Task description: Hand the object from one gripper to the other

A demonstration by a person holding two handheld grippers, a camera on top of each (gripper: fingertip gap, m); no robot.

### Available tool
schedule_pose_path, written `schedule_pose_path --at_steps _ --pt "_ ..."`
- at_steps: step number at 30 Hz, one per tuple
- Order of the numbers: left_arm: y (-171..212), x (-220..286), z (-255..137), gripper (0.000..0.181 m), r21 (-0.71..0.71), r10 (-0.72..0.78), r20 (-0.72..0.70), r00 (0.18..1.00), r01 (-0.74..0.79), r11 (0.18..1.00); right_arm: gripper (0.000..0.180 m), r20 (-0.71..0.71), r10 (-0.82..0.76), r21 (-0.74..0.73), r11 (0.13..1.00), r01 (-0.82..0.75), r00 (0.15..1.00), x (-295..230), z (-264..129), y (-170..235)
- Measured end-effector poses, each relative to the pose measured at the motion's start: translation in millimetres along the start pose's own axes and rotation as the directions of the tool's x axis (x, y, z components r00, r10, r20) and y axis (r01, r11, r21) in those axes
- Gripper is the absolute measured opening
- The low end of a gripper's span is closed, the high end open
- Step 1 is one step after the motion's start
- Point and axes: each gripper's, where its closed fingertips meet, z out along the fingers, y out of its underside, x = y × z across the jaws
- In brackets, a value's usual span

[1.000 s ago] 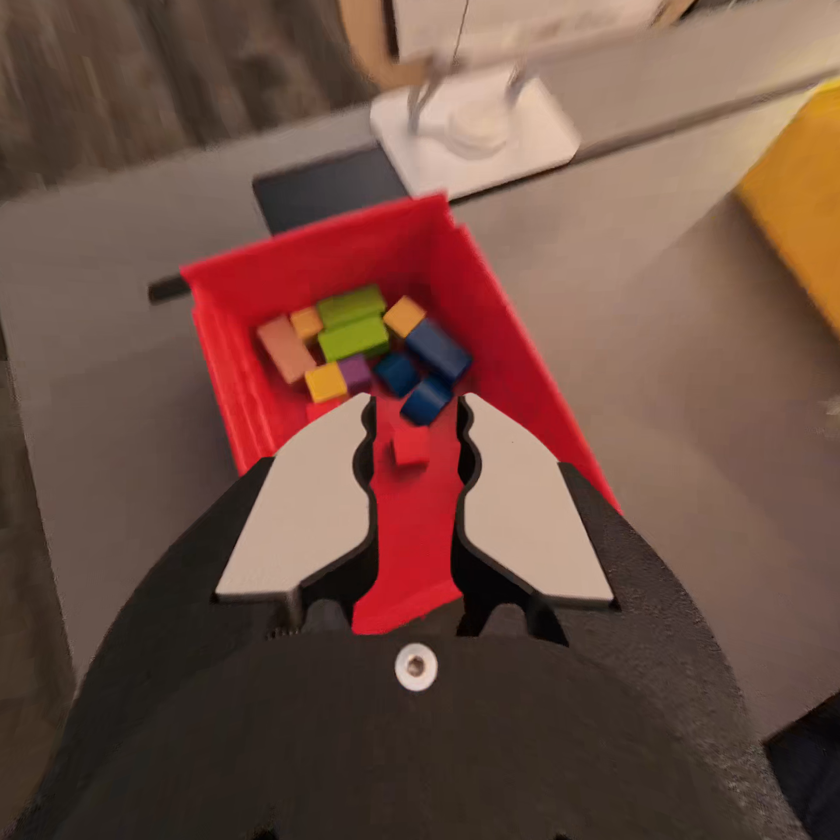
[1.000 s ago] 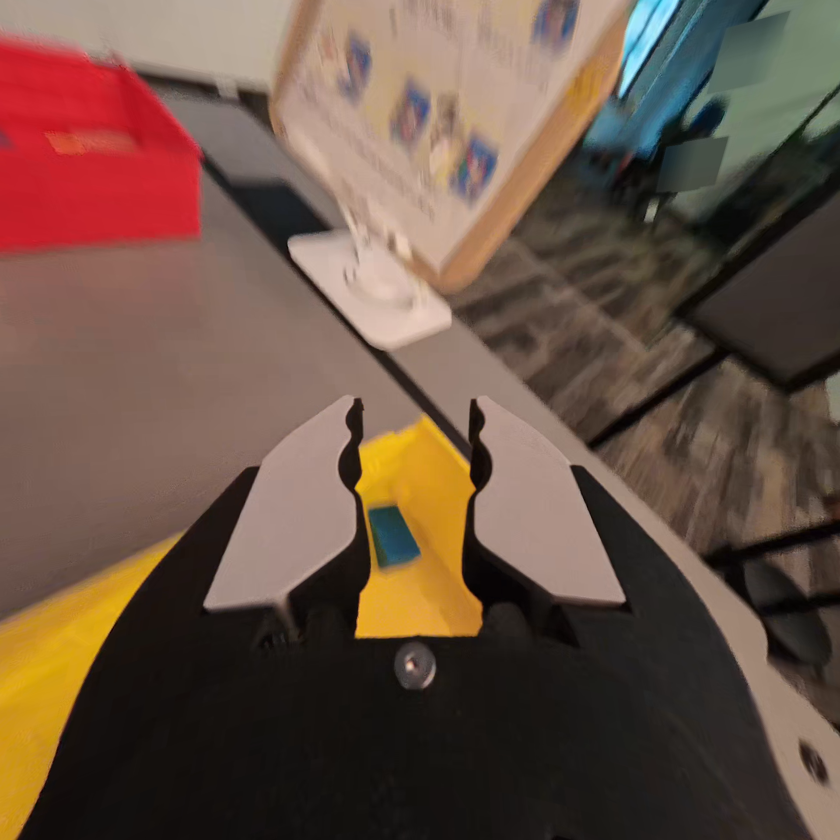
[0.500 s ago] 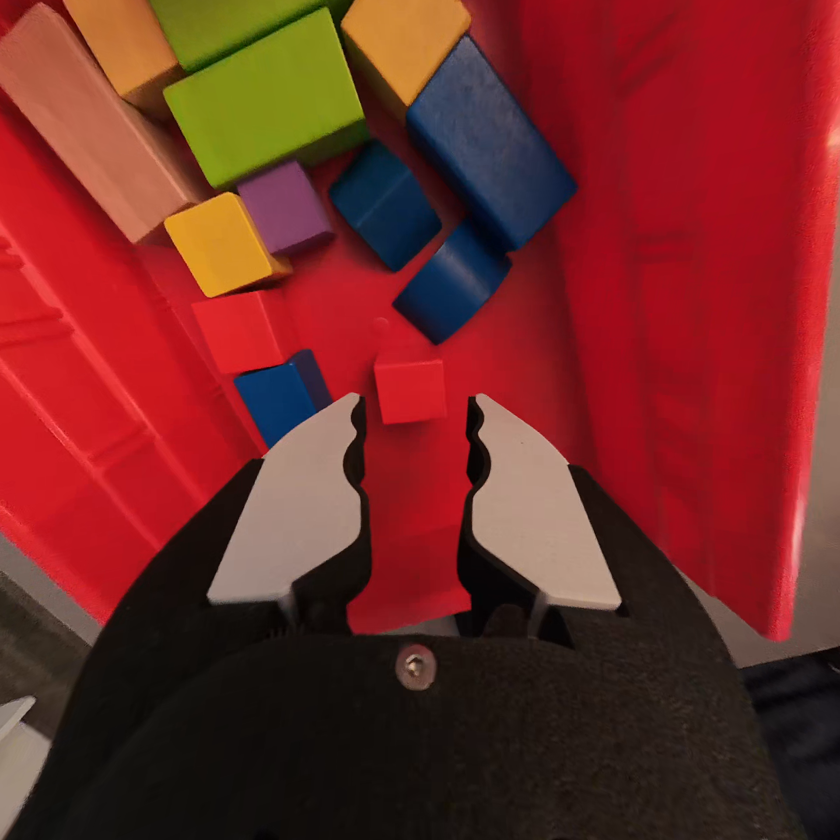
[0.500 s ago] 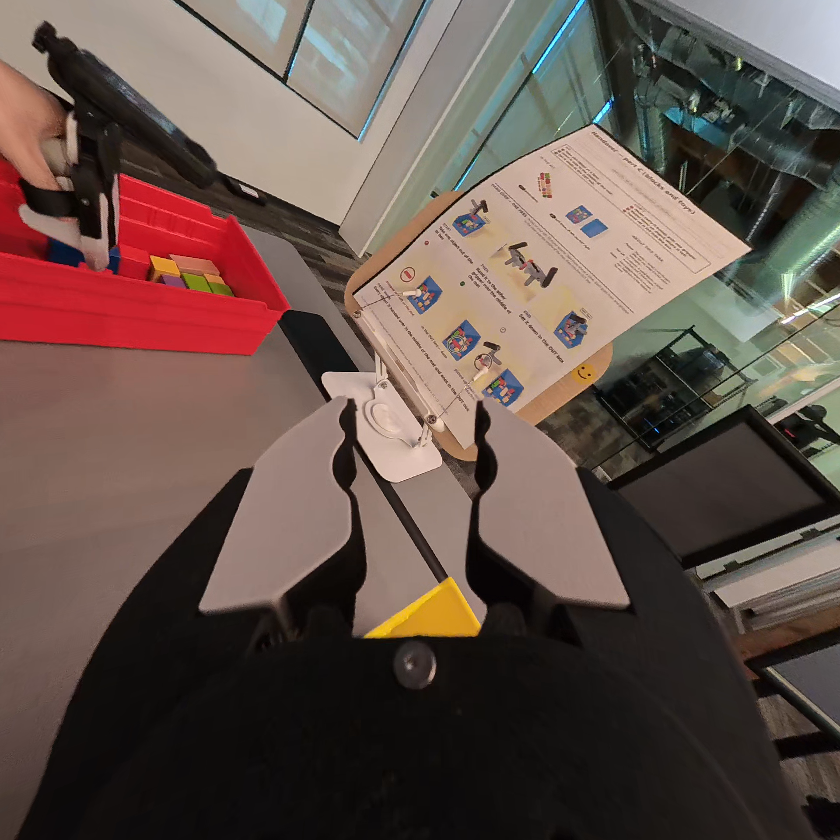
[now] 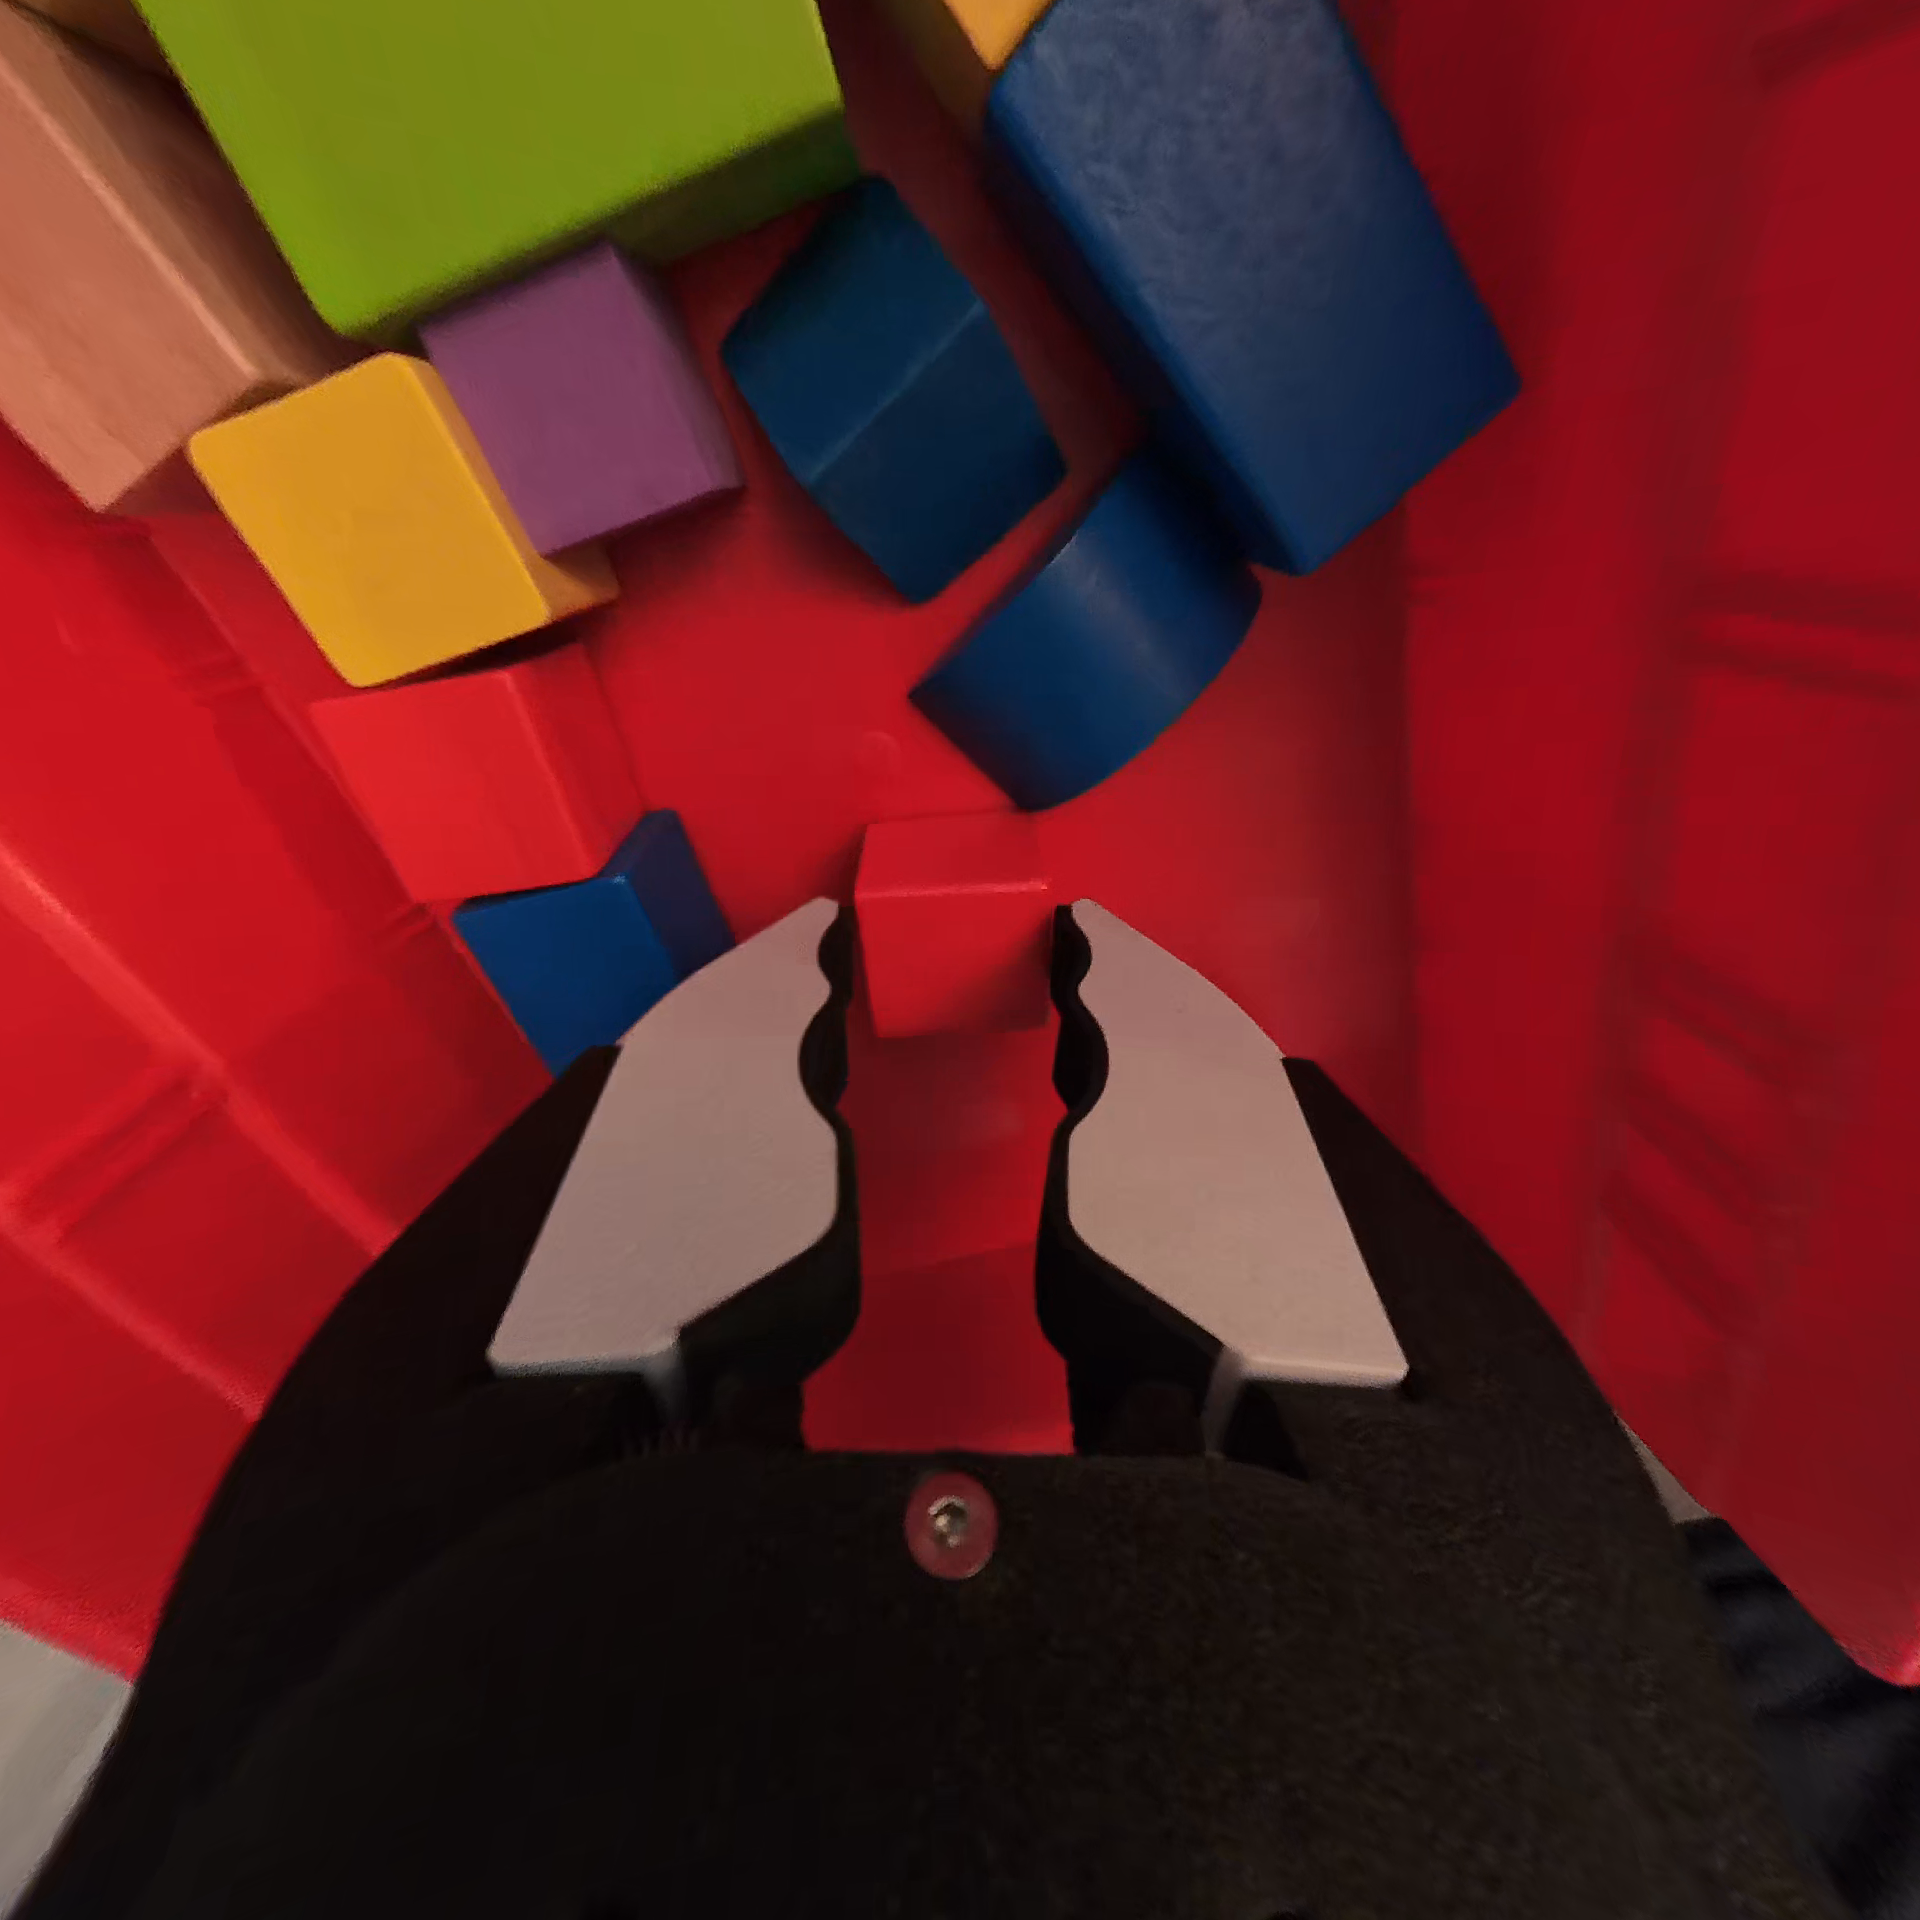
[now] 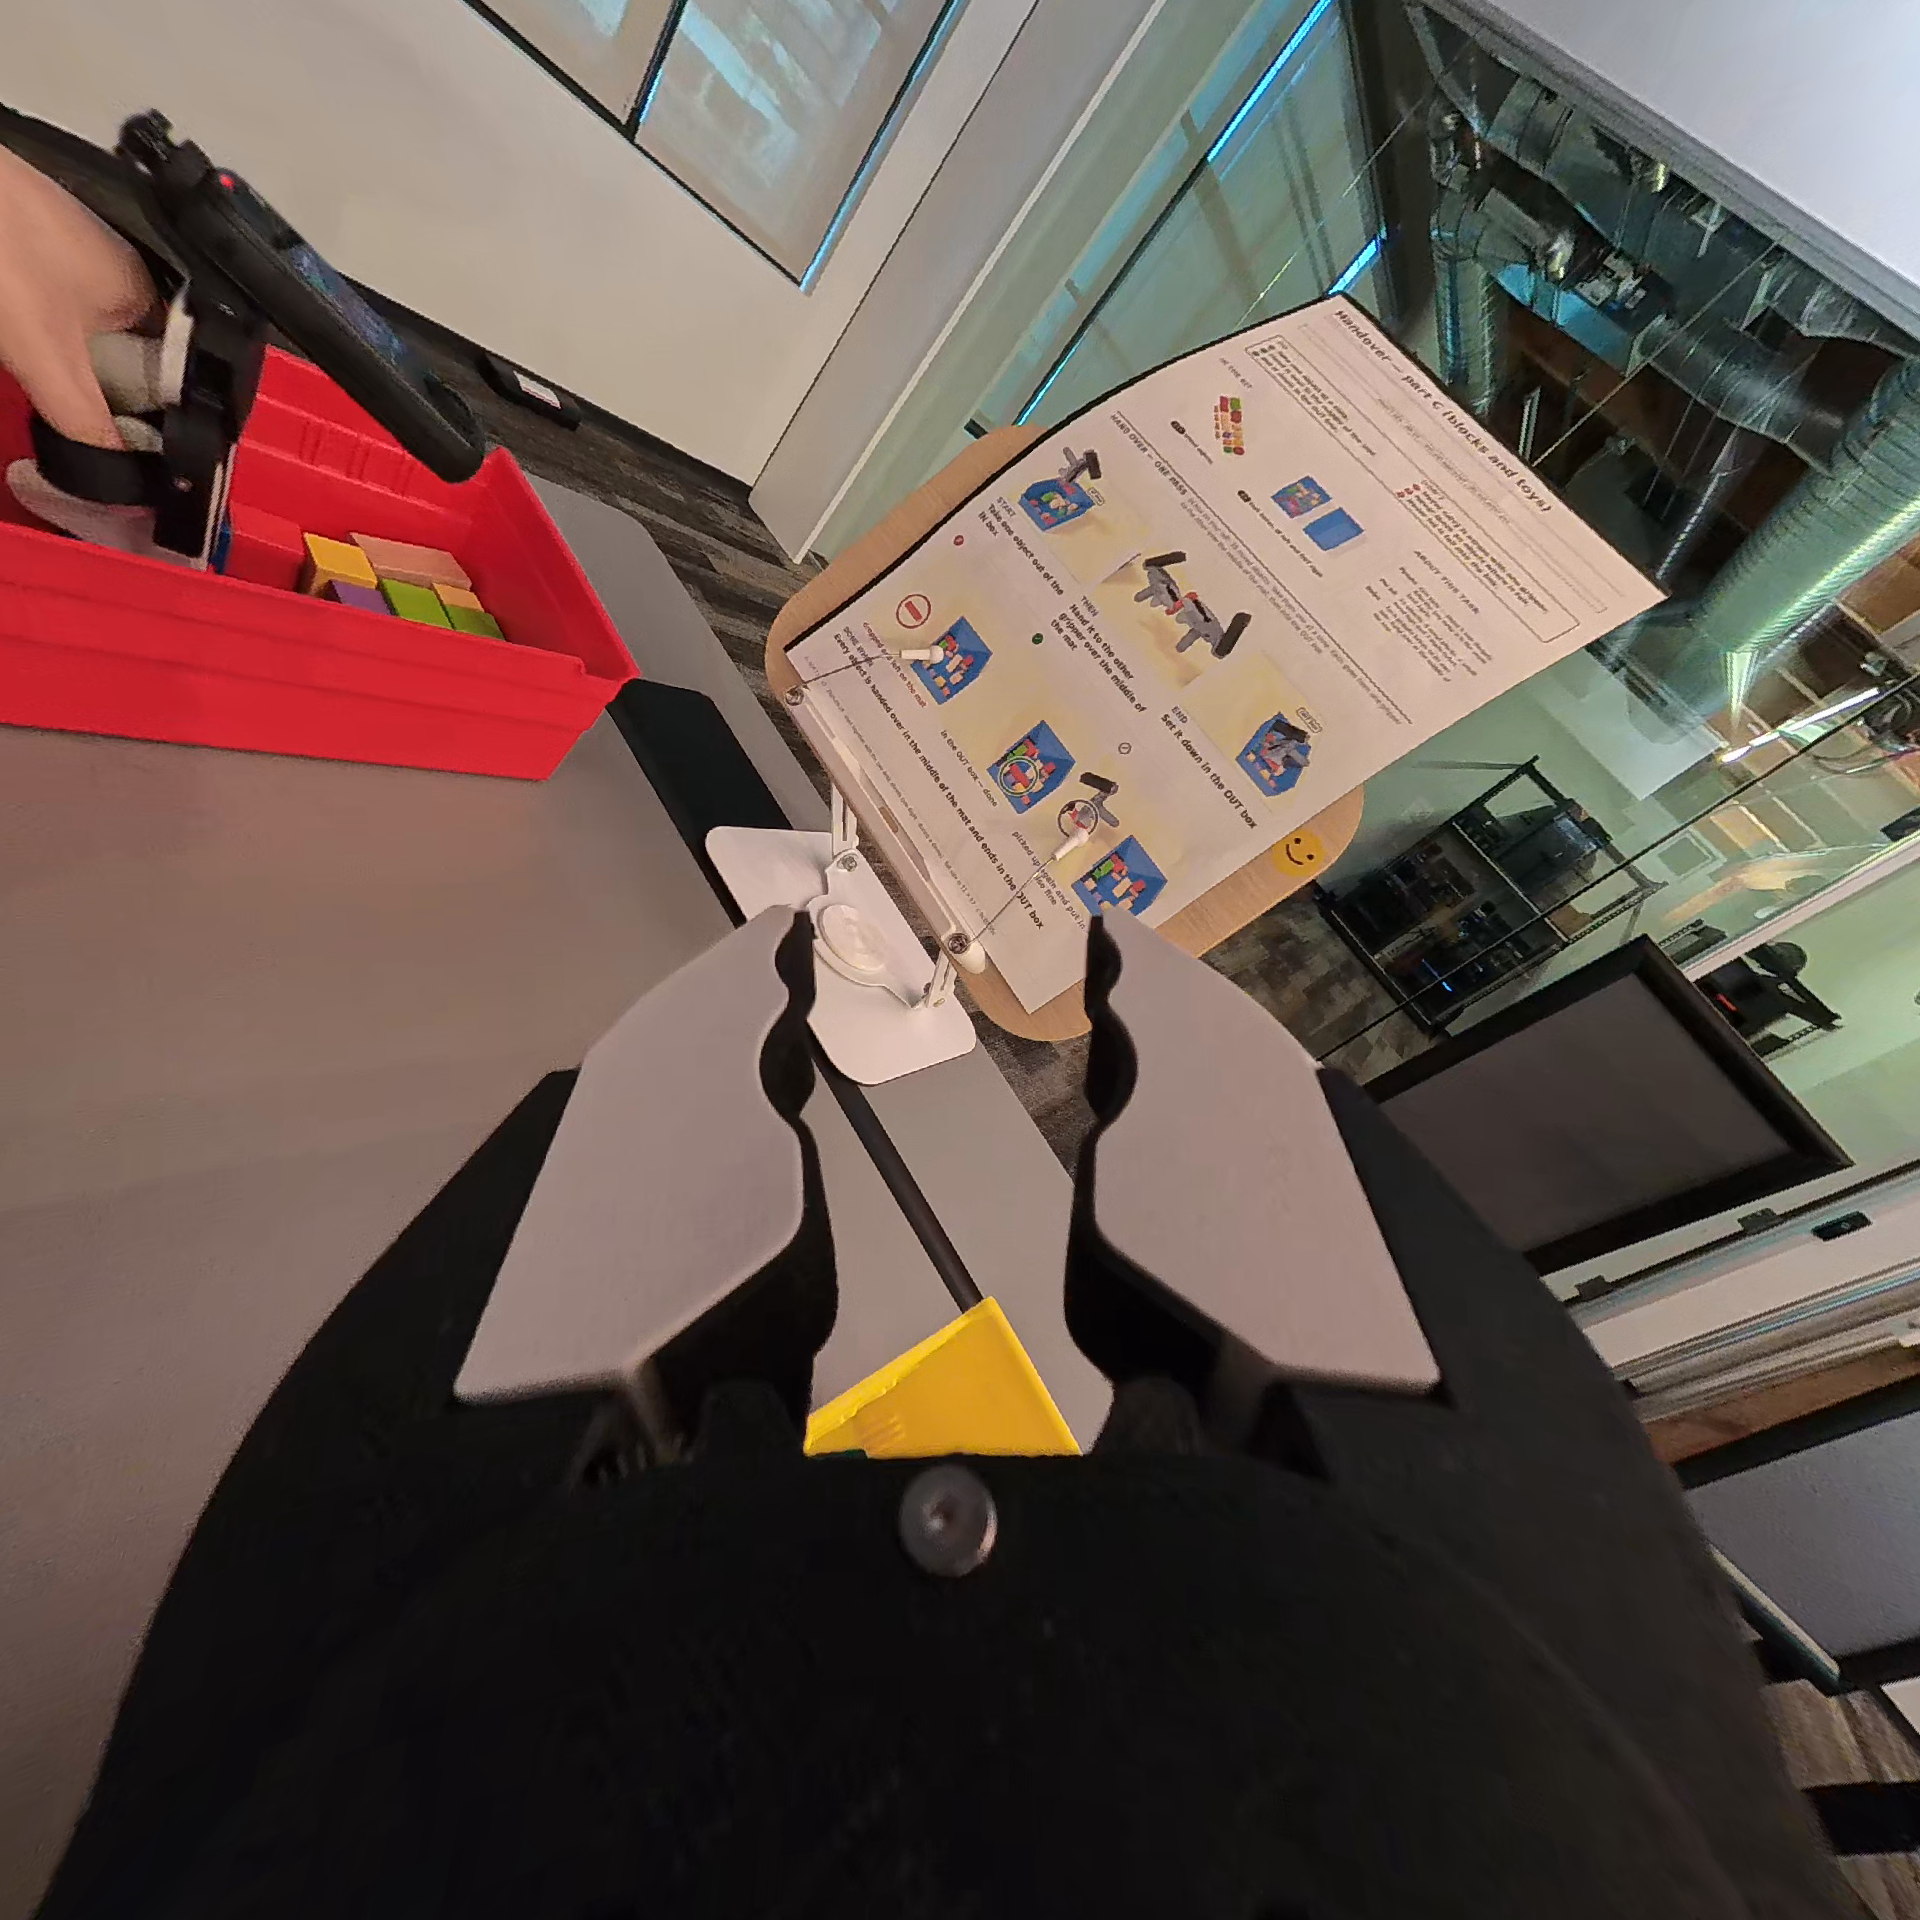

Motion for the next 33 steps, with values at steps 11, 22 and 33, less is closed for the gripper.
schedule_pose_path --at_steps 11,22,33 --pt "-14 29 -97 0.034 0.376 0.094 -0.125 0.988 -0.041 0.926 0.051 0.016 -0.061 0.190 0.980 0.057 0.998 -35 27 -48" --pt "22 242 -258 0.034 0.844 0.816 -0.495 0.300 -0.058 0.533 0.058 0.016 -0.321 0.485 0.831 0.273 0.947 -157 57 -116" --pt "25 262 -255 0.035 0.839 0.833 -0.519 0.193 -0.073 0.540 0.033 0.048 -0.334 0.517 0.815 0.263 0.941 -165 47 -126"
